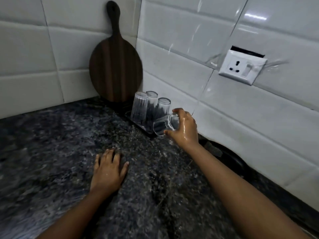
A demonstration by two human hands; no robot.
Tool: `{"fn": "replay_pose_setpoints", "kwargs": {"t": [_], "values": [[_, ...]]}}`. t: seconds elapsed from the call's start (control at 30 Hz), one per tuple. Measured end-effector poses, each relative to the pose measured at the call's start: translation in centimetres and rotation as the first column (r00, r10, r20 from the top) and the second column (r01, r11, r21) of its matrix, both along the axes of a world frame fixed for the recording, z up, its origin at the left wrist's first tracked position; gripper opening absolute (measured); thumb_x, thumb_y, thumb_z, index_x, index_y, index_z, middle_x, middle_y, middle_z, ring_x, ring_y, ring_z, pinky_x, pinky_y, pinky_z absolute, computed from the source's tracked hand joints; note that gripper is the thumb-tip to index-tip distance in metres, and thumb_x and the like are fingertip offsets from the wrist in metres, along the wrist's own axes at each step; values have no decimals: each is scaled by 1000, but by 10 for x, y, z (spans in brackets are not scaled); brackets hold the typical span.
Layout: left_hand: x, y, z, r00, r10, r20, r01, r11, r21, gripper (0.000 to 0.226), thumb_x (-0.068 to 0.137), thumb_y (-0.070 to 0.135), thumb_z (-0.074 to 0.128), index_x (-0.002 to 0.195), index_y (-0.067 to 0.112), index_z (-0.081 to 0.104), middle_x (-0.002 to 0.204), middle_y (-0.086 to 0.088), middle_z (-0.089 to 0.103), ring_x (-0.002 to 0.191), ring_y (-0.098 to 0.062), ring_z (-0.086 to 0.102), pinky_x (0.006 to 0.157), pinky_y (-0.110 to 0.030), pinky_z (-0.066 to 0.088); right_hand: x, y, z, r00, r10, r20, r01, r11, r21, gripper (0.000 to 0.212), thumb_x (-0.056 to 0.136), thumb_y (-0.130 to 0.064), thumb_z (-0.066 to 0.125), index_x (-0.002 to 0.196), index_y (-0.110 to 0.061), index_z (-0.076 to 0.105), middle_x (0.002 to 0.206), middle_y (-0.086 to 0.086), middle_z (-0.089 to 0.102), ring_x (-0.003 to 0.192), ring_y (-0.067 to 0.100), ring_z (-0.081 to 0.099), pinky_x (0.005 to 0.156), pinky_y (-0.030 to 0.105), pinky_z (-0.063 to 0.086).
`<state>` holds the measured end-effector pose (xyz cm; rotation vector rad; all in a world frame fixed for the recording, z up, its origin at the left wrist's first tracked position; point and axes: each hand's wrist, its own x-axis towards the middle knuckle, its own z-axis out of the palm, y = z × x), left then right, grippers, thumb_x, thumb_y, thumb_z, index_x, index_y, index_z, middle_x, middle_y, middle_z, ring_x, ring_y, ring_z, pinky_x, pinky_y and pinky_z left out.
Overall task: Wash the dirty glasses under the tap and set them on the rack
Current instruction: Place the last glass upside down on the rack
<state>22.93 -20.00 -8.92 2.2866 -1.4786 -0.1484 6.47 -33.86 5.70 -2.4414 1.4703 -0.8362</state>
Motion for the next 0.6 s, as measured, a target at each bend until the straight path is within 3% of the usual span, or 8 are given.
{"fn": "replay_pose_setpoints", "kwargs": {"t": [0.13, 0.33, 0.6], "values": [[5, 0, -3, 999, 15, 41, -15, 1000, -2, 57, 91, 55, 26, 130, 19, 46, 144, -7, 40, 137, -25, 31, 116, -46, 17, 41, -36, -7, 997, 1, -75, 0, 1000, 16, 73, 61, -22, 85, 124, -15, 49, 116, 13, 56, 103, 31, 56, 83, 38, 51], [3, -1, -3, 1000, 24, 11, -24, 1000, 0, 65, 87, 59, 15, 129, 21, 45, 144, -5, 39, 139, -23, 28, 115, -46, 18, 74, -68, -20, 991, -22, -131, 30, 998, 62, 71, 63, -17, 84, 125, -15, 50, 124, 9, 46, 108, 28, 53, 85, 35, 48], [4, -2, -1, 999, 28, -16, -27, 999, 45, 75, 82, 64, 4, 133, 24, 42, 148, -3, 34, 141, -22, 23, 116, -46, 16, 86, -81, -23, 991, 63, -119, -46, 989, 142, 75, 71, -15, 77, 137, -11, 42, 135, 18, 43, 122, 33, 45, 103, 36, 37]]}}
